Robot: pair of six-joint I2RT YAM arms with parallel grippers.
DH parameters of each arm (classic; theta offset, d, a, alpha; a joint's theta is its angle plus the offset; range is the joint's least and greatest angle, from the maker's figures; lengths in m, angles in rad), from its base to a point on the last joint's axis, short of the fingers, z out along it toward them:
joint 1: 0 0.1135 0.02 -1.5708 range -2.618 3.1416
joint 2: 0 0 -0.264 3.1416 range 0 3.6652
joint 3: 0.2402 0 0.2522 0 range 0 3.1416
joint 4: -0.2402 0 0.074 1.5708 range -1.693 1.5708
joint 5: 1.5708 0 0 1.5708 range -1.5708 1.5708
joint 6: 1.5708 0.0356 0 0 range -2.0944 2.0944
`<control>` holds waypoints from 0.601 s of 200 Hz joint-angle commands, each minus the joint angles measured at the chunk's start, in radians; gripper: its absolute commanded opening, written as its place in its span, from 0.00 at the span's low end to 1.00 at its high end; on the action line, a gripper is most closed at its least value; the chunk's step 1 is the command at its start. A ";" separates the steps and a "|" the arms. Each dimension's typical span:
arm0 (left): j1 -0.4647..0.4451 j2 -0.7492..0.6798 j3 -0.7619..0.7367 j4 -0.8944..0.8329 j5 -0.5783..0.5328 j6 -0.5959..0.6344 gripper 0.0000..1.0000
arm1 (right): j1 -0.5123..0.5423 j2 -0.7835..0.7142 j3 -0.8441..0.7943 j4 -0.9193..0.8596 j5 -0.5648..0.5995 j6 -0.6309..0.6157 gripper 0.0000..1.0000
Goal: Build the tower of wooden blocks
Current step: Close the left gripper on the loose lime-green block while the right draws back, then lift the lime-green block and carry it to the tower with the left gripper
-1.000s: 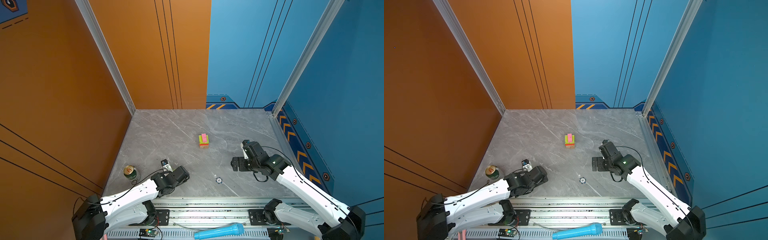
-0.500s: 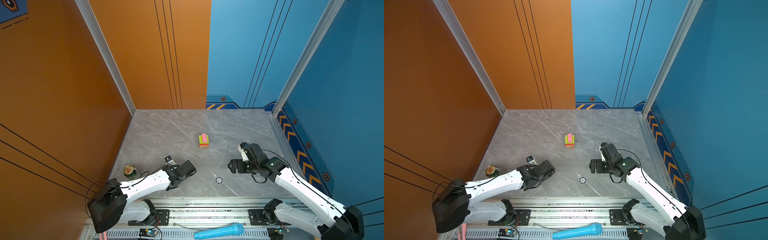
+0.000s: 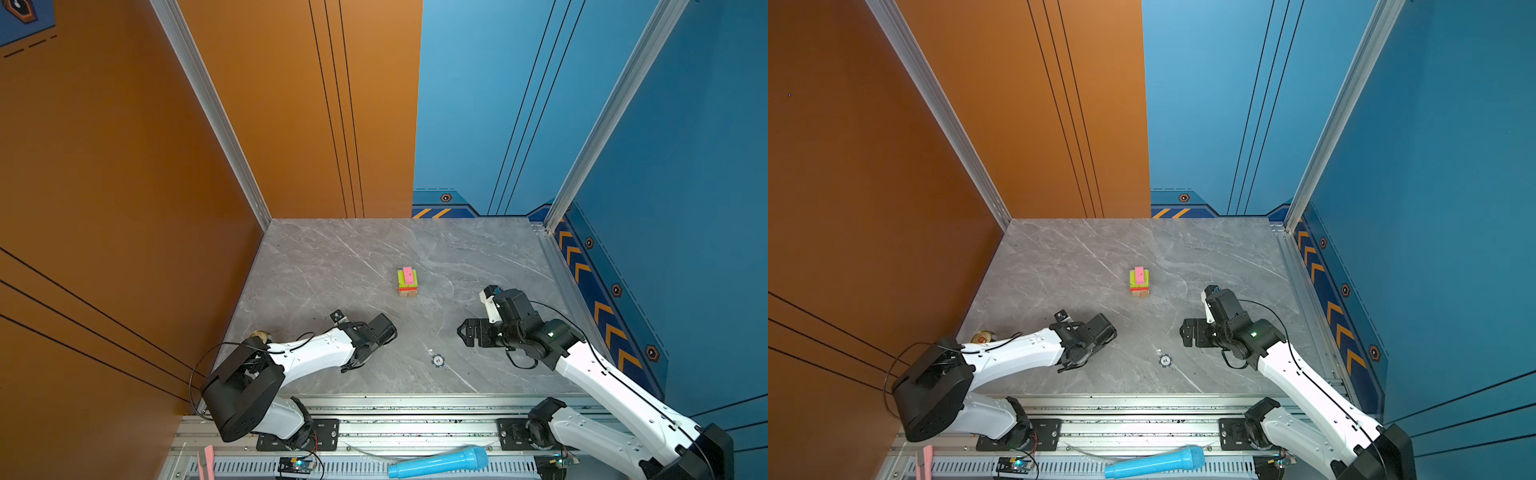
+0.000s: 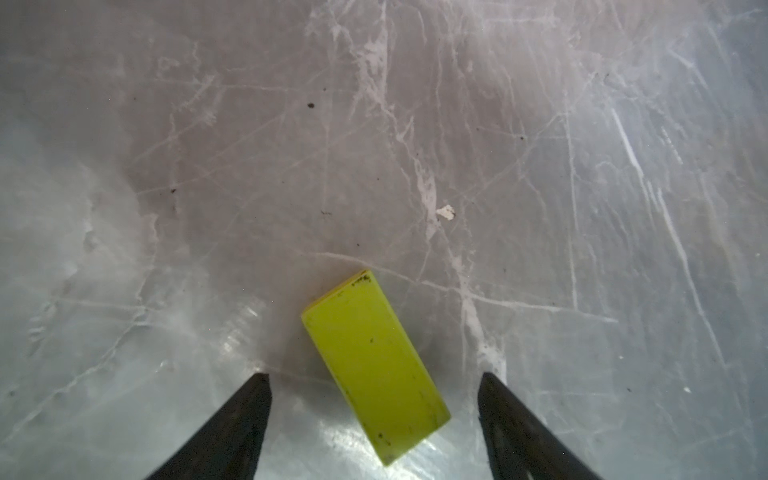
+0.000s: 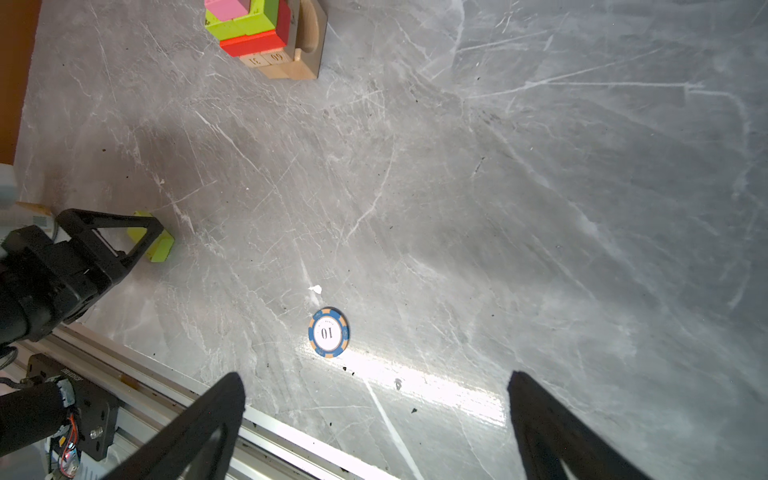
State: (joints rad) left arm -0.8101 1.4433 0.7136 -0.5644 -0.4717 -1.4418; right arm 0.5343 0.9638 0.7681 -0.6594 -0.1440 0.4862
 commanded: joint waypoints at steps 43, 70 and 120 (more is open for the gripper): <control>0.035 0.067 0.035 -0.014 0.016 -0.013 0.80 | -0.007 -0.029 -0.022 0.018 -0.031 -0.003 1.00; 0.035 0.069 0.021 -0.014 0.024 -0.016 0.74 | -0.007 -0.034 -0.019 0.018 -0.029 -0.003 1.00; 0.046 0.062 -0.014 -0.015 0.039 0.001 0.57 | -0.005 -0.034 -0.023 0.022 -0.031 -0.002 1.00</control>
State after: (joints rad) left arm -0.7776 1.5055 0.7235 -0.5655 -0.4530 -1.4441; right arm 0.5308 0.9451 0.7597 -0.6514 -0.1589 0.4862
